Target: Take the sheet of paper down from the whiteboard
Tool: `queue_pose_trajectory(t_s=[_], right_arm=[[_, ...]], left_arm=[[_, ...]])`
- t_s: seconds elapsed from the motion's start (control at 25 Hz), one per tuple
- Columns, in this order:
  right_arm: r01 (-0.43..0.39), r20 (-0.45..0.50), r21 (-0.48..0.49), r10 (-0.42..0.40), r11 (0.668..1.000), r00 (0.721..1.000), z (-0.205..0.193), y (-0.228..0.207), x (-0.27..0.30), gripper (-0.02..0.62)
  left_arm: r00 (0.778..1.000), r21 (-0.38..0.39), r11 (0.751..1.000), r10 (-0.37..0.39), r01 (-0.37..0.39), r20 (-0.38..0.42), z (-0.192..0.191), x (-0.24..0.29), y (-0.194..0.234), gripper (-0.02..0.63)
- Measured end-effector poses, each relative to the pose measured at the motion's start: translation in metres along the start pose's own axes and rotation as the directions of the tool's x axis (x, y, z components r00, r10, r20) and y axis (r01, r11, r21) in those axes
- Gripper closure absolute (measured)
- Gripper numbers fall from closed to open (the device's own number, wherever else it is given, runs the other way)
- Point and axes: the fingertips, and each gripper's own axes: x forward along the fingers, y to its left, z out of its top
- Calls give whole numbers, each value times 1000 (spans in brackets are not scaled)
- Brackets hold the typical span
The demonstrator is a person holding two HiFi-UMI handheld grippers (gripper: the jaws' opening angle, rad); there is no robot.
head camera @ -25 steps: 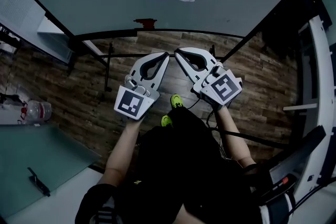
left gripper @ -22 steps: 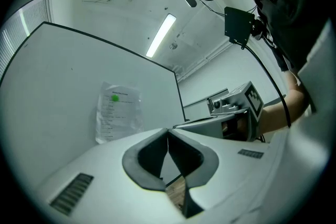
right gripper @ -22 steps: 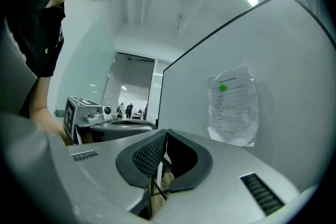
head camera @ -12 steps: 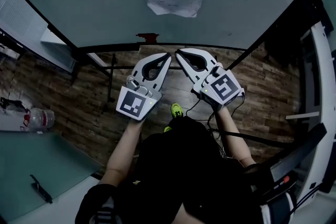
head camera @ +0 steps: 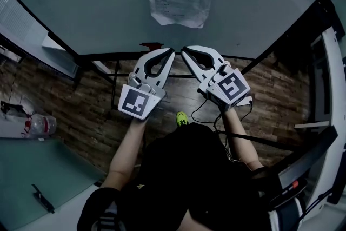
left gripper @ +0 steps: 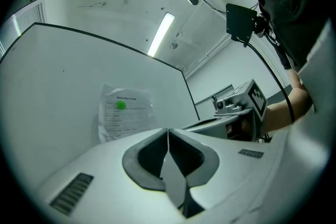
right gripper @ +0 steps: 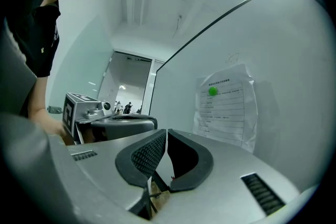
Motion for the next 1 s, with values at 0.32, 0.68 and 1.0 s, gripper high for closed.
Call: queue_pose_trajectory(t_s=[0.32, 0.68, 1.0], right_arm=[[14, -10, -9, -14, 1000, 1000, 3, -40, 12, 565], [14, -29, -47, -15, 999, 999, 4, -80, 19, 532], [30, -46, -49, -32, 998, 998, -2, -114, 23, 517]], left_arm=[[1000, 22, 1000, 20, -20, 1, -1, 33, 23, 578], [998, 68, 996, 60, -61, 16, 8, 68, 52, 568], [995, 118, 988, 98, -100, 29, 14, 94, 78, 551]])
